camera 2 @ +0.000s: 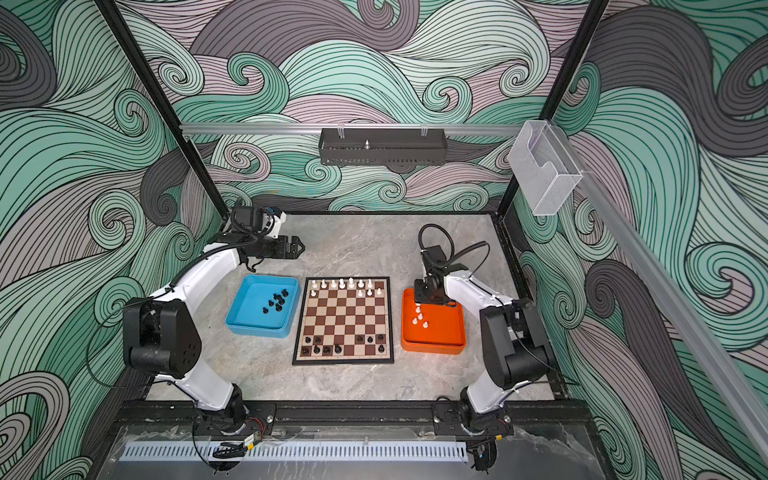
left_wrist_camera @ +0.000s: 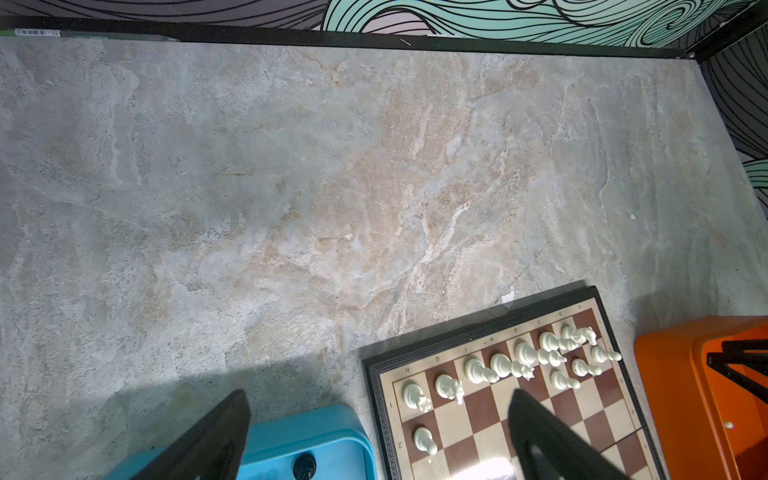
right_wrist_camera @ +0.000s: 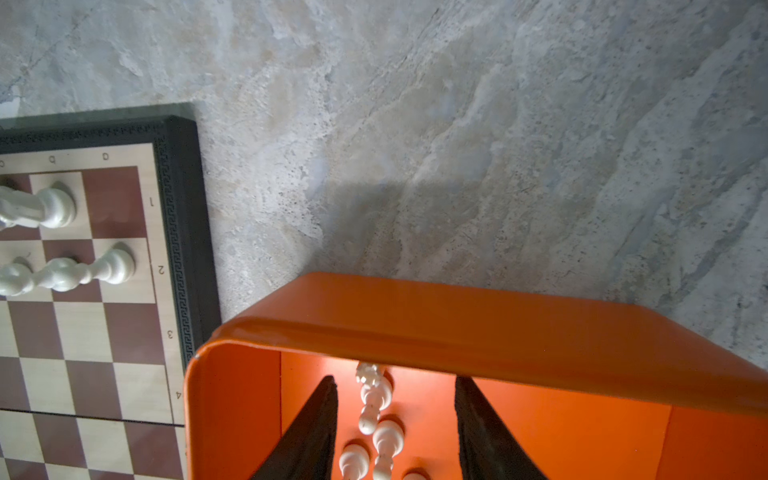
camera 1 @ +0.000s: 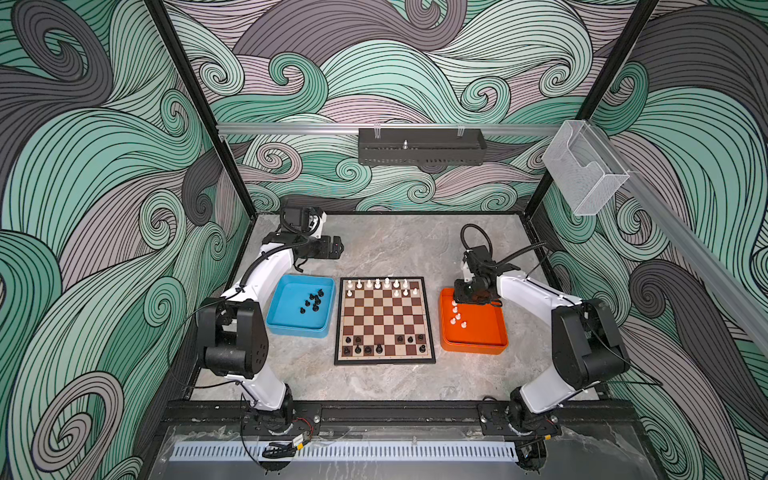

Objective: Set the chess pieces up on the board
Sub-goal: 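Lower the right gripper into the orange tray and grasp a white pawn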

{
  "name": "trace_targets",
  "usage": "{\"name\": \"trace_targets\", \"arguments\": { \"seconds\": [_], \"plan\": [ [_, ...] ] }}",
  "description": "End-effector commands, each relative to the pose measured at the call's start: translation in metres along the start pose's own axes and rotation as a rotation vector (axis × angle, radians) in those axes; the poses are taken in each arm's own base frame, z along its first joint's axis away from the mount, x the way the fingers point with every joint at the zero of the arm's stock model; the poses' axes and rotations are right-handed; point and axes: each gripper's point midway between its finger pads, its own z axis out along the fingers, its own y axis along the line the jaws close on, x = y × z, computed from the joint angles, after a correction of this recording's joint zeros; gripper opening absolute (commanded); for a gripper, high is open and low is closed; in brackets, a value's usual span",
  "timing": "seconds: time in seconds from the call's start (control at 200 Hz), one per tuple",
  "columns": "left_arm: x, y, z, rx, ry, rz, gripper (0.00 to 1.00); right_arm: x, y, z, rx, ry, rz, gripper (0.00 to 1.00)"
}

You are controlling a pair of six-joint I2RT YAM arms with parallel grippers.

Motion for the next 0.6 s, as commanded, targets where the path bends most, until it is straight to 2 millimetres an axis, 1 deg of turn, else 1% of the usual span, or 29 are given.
{"name": "trace_targets", "arguments": {
  "seconds": [0.0,0.205,0.36,0.595],
  "plan": [
    [-0.007,-0.004,-0.003,0.010,0.000,-0.003,0.99,-0.011,0.004,0.000,0.007,-0.025,0.002,0.47],
    [-0.007,-0.003,-0.002,0.009,0.003,-0.004,0.99,-0.012,0.007,0.006,0.005,-0.018,0.003,0.44],
    [-0.006,-0.002,-0.002,0.003,0.007,-0.006,0.98,-0.016,0.010,0.007,-0.003,-0.021,0.016,0.41],
    [-0.005,-0.001,0.000,0.002,0.016,-0.010,0.98,-0.014,0.009,0.013,0.012,0.002,0.017,0.36]
  ]
}}
